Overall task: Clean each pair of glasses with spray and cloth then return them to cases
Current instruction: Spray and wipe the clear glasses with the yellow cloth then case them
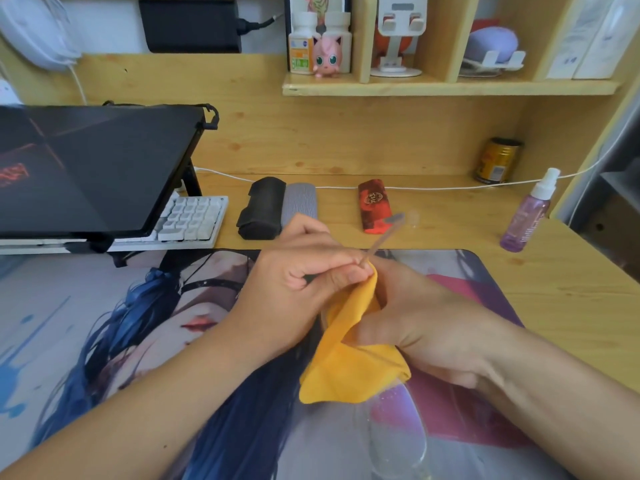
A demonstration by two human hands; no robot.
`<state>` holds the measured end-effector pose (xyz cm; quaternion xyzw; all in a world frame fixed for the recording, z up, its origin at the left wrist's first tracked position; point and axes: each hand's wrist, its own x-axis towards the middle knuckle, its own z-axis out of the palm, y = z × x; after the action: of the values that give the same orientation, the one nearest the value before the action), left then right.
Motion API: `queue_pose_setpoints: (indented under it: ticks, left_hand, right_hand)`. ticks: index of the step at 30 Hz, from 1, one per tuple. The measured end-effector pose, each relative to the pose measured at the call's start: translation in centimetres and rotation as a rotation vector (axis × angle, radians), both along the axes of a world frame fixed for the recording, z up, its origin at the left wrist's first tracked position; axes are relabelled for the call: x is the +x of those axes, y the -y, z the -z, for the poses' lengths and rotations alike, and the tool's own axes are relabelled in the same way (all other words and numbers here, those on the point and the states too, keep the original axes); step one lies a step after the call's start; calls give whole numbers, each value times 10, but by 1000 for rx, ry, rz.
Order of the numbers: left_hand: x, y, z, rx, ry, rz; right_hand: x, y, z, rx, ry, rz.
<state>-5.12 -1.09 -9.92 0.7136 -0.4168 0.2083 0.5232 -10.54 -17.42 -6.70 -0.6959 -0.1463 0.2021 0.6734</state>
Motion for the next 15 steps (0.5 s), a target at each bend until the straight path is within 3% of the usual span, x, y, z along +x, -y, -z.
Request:
queue_pose_setpoints:
  ticks: [15]
  left_hand:
    - [-4,1,-3,-40,-13,-96]
  right_hand:
    - [6,-3,6,329,-150,327]
